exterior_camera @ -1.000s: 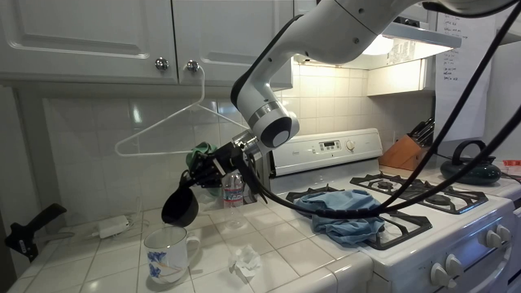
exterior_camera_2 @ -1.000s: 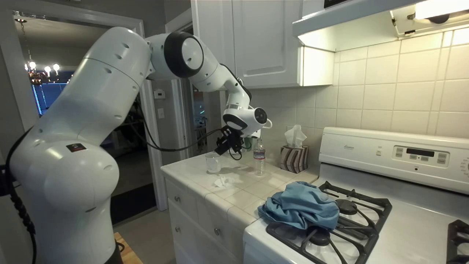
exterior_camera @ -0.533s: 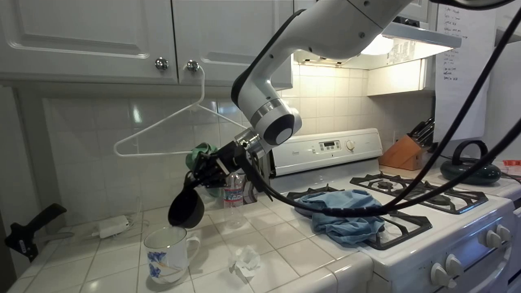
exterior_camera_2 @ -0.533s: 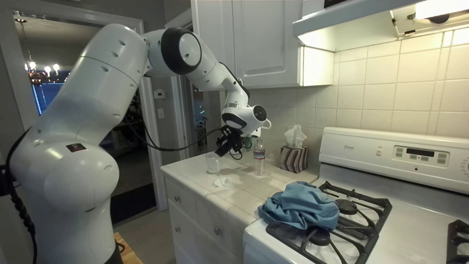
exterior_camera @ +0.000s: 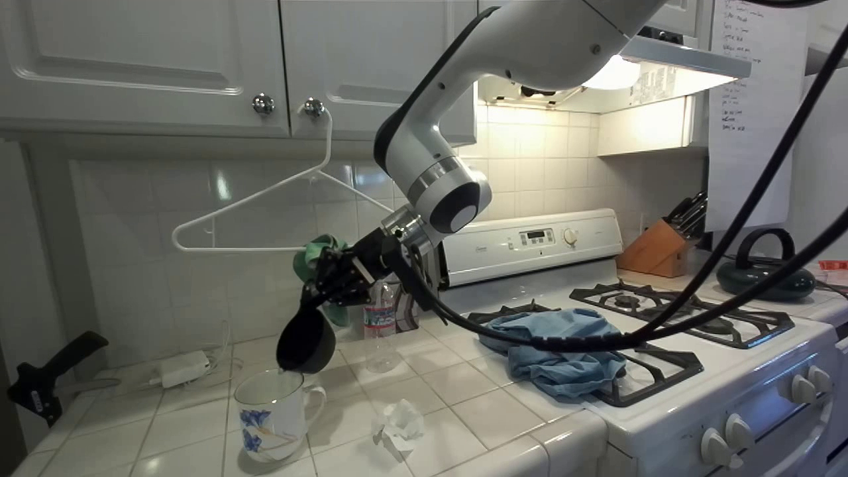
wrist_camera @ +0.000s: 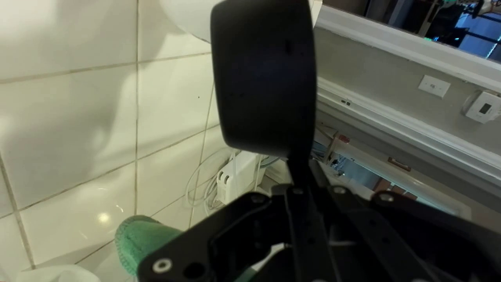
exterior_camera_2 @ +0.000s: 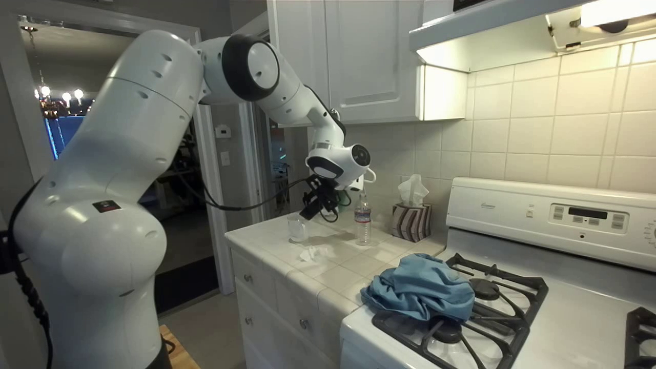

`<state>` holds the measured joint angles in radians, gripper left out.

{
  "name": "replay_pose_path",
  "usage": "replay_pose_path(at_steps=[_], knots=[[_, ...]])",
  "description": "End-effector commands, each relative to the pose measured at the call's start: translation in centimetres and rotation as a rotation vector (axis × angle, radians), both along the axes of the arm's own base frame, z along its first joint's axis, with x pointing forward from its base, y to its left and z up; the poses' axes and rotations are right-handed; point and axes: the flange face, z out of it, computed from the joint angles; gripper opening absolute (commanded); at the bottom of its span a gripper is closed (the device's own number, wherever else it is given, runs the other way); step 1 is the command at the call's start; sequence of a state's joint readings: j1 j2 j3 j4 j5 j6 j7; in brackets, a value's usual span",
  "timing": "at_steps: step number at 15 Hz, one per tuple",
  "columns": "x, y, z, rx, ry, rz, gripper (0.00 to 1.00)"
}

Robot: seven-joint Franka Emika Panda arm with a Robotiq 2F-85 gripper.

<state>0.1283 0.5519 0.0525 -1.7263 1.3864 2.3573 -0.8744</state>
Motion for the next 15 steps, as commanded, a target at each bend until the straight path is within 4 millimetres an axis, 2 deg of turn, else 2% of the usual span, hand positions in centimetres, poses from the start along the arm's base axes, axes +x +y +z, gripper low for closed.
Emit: replay_pose_path(at_steps=[1,15], knots=[[-1.0,0.5,1.1,-0.026,0.021,-0.009,0.01],[-1.1,3.7,3.1,-0.136,0.072,-0.024,0.01]])
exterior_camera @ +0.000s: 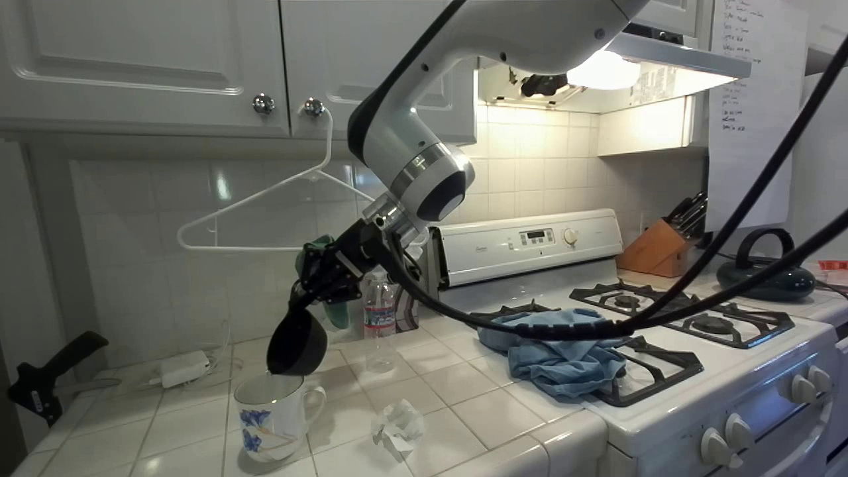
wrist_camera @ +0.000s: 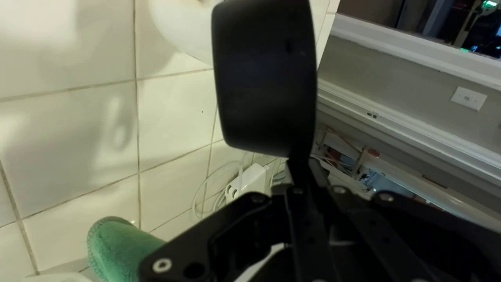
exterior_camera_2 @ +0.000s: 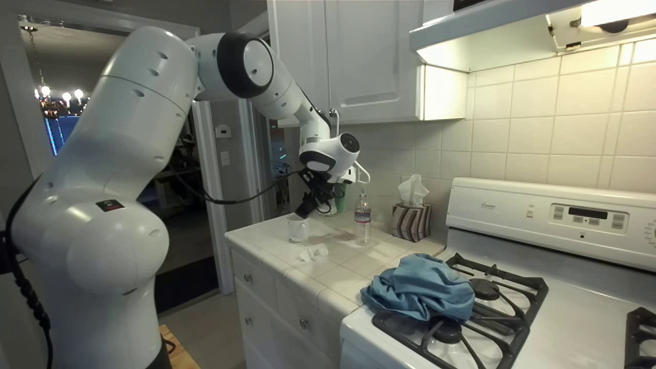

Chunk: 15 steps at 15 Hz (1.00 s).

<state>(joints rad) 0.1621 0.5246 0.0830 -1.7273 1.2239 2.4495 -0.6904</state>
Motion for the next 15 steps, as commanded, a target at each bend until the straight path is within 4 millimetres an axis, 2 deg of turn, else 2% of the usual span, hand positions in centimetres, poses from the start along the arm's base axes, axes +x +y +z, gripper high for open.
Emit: replay_pose_path(at_steps=[1,15], knots=[[-0.8,1.0,1.2,-0.053,0.023,-0.010,0.01],[-0.5,3.4,3.2,-0.207,0.064,-0.009,0.01]])
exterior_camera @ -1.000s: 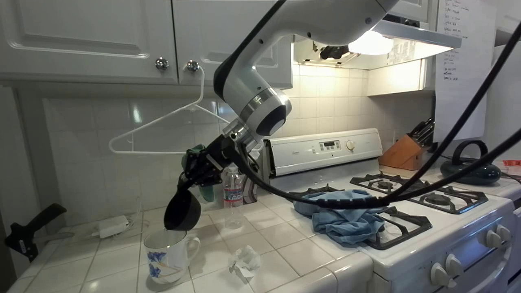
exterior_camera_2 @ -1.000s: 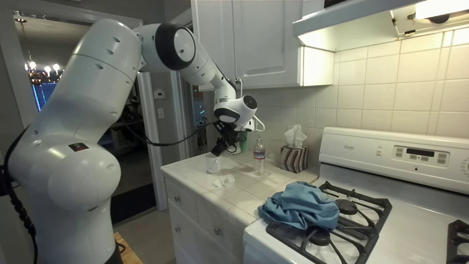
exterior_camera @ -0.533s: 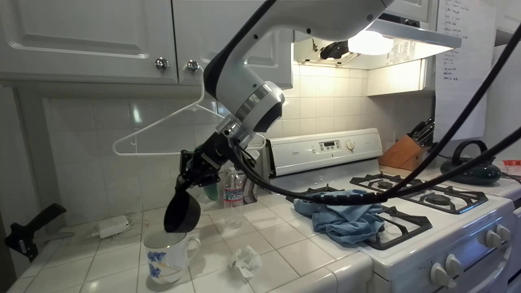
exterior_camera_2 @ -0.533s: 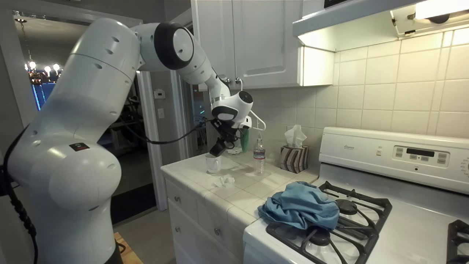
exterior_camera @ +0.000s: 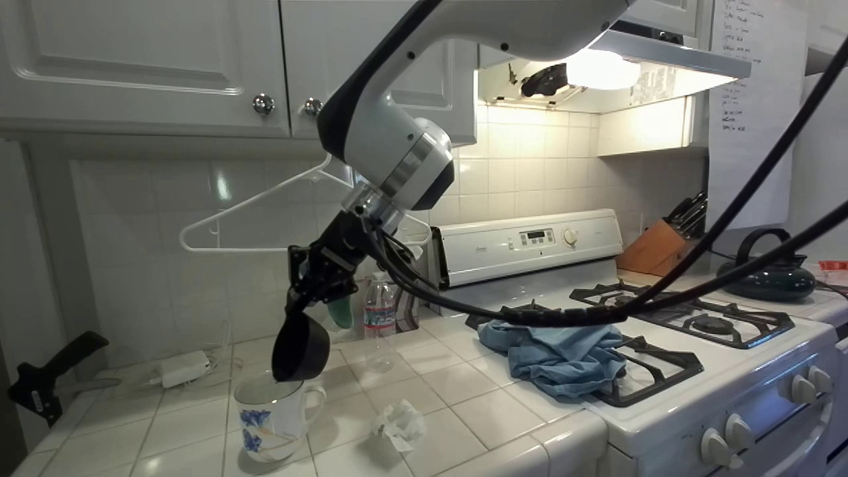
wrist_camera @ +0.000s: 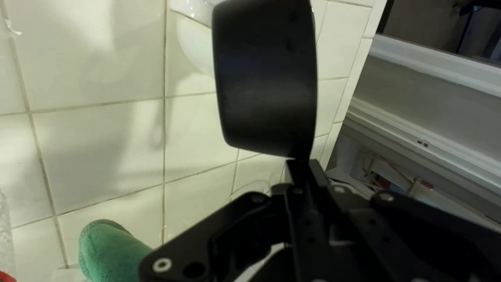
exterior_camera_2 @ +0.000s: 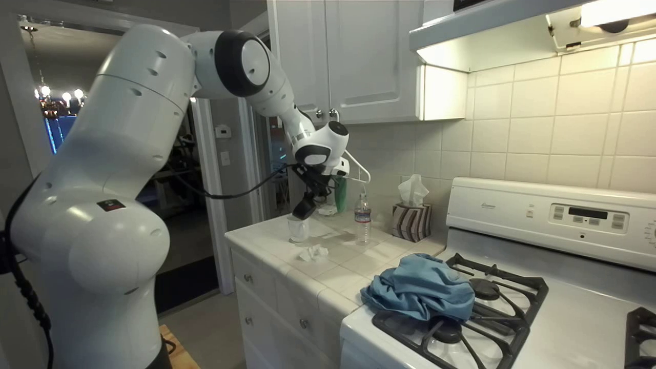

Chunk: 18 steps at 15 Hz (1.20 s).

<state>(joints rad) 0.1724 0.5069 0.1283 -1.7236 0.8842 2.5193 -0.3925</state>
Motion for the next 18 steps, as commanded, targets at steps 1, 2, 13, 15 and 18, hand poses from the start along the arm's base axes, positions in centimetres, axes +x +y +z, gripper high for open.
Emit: replay_pose_path(at_steps=[1,2,13,15,18], knots=[[-0.2,0.8,1.3,-0.044,0.004,-0.009,0.01],[-0.3,1.0,1.5,-0.053,0.005,-0.008,0.01],[0.6,3.2,3.9,-0.164,-0.003,0.000,0.01],[0.7,3.7,4.1,-0.184,-0.008,0.004,0.01],[0.8,4.4,4.4,-0.210,-0.013,0.010,0.01]])
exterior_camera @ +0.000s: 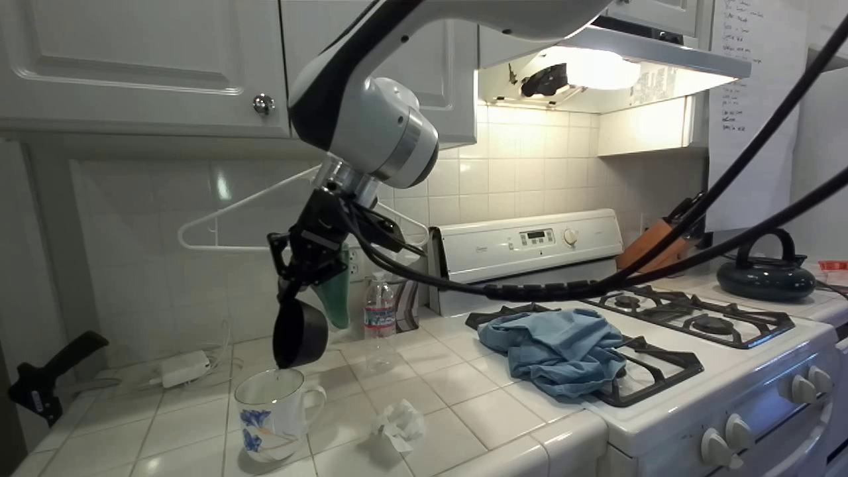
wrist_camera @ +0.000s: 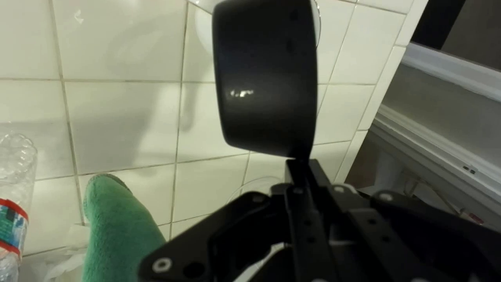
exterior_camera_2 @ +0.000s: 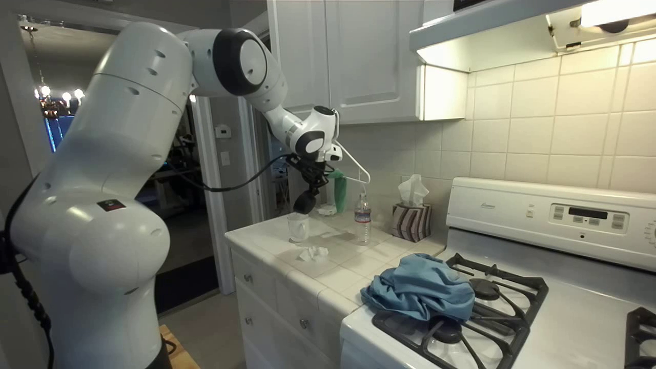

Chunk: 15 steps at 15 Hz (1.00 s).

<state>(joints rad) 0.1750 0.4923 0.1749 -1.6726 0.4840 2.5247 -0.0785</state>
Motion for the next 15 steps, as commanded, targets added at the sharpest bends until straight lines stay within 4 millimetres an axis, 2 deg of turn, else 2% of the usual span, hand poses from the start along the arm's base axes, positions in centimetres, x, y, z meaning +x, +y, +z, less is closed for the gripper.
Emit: replay_pose_path(at_steps=[1,15], knots=[[0.5,1.4,0.6,-0.034,-0.005,0.000,0.01],[0.5,6.2,0.9,-0.135,-0.041,0.056,0.01]])
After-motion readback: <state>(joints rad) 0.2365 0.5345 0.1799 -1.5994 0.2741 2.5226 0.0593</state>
